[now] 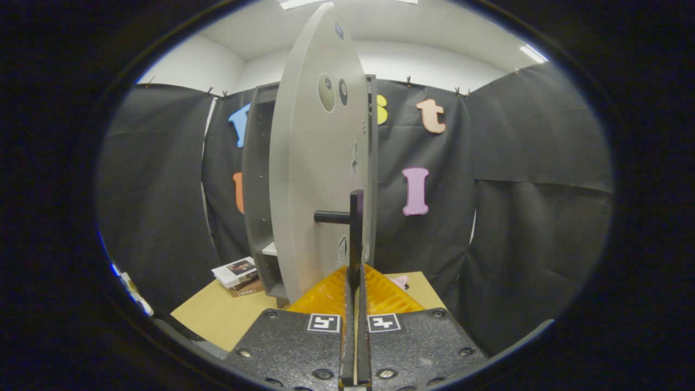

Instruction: Open the shoe cabinet door, grab the shoes and put them into the shoe cabinet, then close the shoe cabinet door.

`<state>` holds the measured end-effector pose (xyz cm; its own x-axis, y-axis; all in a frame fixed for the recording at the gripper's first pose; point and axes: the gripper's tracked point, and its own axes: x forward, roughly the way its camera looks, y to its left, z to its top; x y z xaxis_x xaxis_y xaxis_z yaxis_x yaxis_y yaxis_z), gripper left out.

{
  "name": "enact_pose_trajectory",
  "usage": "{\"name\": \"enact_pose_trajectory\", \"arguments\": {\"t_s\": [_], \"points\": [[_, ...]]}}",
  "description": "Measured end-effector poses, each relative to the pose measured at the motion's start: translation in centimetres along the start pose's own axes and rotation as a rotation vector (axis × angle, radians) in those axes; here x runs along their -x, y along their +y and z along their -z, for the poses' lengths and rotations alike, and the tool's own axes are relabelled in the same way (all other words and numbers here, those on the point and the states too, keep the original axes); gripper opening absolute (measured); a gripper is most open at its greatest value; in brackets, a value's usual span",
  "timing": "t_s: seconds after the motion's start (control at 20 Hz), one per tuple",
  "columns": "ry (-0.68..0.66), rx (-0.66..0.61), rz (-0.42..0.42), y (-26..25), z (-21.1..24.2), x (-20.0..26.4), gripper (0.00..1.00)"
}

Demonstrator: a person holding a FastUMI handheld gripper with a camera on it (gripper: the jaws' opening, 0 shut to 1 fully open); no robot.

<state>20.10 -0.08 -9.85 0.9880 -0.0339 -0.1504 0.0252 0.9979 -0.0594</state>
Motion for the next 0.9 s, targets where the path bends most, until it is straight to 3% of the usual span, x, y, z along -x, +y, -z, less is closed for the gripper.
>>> {"name": "enact_pose_trajectory", "arguments": {"t_s": [0.2,0.7,0.9], "points": [[-0.001,-0.027,0.080,-2.2,0.0,-0.1,0.04],[-0.004,-0.040,0.007,-5.1,-0.1,0.1,0.04],[-0.016,-0.010,0.050,-6.1,-0.2,2.2,0.09]]}}
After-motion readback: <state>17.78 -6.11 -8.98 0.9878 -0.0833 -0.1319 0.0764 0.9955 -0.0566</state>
